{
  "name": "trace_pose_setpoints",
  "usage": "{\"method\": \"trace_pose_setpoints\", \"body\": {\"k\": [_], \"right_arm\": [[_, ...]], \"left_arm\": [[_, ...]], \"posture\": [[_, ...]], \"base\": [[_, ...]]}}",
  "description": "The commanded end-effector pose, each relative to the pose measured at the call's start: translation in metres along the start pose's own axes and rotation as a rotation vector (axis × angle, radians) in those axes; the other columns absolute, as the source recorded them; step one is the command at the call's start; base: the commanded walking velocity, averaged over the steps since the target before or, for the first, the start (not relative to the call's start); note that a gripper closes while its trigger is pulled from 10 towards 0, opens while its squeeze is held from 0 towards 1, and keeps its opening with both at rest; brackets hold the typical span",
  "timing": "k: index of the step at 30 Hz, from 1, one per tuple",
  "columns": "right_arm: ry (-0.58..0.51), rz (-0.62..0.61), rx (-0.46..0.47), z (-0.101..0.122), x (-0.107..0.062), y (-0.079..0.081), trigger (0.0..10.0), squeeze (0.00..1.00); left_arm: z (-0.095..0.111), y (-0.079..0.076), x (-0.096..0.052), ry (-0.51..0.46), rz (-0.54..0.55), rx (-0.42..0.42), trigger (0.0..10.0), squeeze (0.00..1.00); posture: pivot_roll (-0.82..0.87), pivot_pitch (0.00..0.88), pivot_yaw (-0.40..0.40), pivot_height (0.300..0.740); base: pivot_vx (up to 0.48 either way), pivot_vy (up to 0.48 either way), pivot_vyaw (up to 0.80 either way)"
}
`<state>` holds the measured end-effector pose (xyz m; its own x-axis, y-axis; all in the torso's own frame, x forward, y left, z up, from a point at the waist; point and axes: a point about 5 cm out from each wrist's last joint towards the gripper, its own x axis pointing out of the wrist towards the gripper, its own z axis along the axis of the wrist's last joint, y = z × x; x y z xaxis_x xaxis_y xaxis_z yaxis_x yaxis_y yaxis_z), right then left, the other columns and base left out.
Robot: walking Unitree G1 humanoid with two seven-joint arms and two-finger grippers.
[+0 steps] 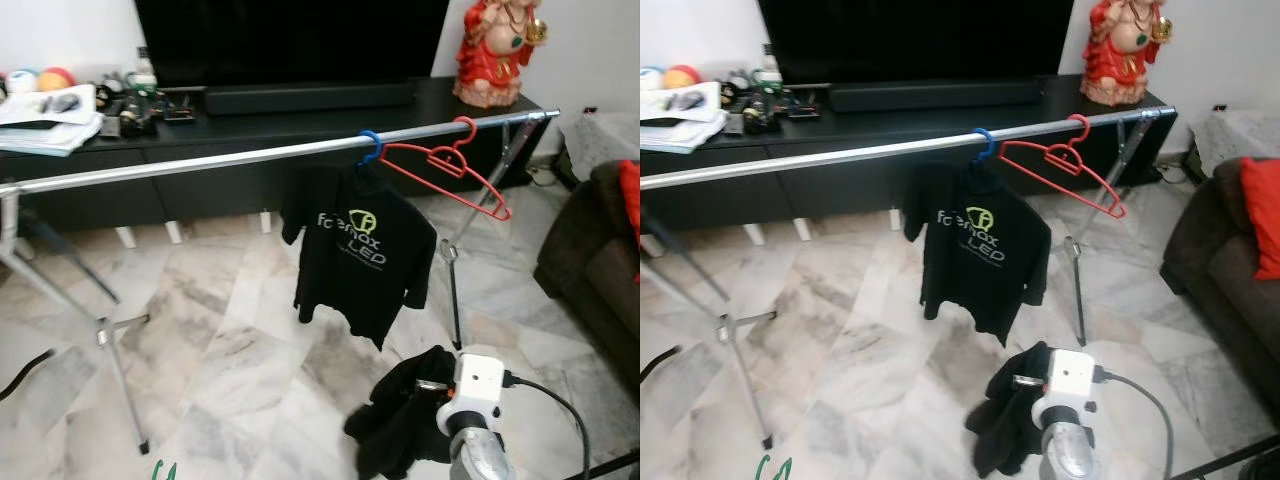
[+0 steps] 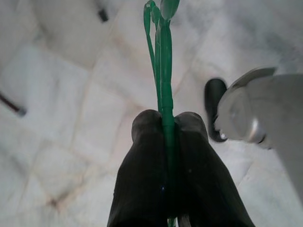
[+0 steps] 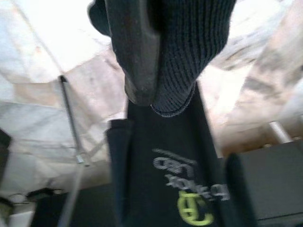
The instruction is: Hang hanger
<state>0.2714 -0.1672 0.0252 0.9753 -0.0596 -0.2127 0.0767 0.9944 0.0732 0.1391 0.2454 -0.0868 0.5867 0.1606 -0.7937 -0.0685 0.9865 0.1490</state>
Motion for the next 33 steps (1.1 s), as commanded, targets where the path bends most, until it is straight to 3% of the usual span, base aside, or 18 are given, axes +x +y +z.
{"method": "trace_pose_setpoints", "body": {"k": [1,20,30,33], "right_arm": [[-0.012,-0.020,-0.009,0.001,-0.001,-0.007,10.0,0.00],[-0.009,-0.012,-0.010,0.001,0.001,-0.006,10.0,0.00],[-0.011,-0.010,-0.016,0.001,0.001,-0.005,10.0,0.00],[-0.012,-0.008,-0.018,0.001,0.001,-0.004,10.0,0.00]], "left_arm": [[-0.013,-0.002,-0.003,0.046,-0.006,0.004,10.0,0.00],[-0.018,-0.001,-0.005,0.059,-0.009,0.003,10.0,0.00],[-0.019,0.008,-0.006,0.066,0.000,0.002,10.0,0.00],[-0.021,0.002,-0.006,0.069,-0.006,0.004,10.0,0.00]], "posture": [[0.00,0.112,0.010,0.721],[0.00,0.095,0.012,0.721],[0.01,0.108,0.013,0.721],[0.01,0.112,0.016,0.721]], "base": [[-0.330,0.000,0.00],[-0.340,0.000,0.00],[-0.342,0.000,0.00],[-0.341,0.000,0.00]]}}
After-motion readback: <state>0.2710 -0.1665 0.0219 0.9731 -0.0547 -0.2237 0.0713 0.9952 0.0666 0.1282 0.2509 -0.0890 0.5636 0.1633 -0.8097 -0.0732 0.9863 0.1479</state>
